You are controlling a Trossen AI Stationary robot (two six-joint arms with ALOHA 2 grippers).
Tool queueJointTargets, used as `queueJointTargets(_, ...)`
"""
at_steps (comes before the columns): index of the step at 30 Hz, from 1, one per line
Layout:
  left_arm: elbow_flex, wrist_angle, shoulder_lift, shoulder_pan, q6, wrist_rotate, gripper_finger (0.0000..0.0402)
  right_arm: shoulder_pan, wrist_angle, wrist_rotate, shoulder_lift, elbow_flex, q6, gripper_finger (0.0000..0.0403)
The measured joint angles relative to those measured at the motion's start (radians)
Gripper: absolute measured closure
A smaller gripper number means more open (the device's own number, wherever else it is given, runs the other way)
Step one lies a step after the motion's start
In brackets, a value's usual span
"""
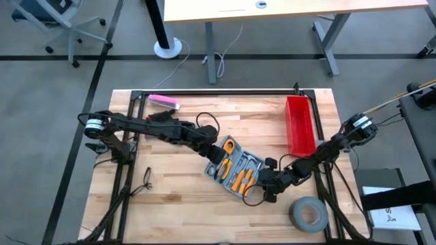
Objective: Prefit tool cases
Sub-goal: Close the pre-fit tool case
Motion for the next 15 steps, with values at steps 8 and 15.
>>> queueJointTargets(8,0.003,0.02,0.001,-0.024,-0.026,-0.008,0.0382,-0.015,-0.009,0.015,-0.017,-0.002,-0.018,0.0292)
queueJointTargets(15,0.003,0.056,0.002,-0.039,-0.041,-0.011,0.0381,-0.046,0.001,-0.004,-0.014,0.001,-0.048,0.0293)
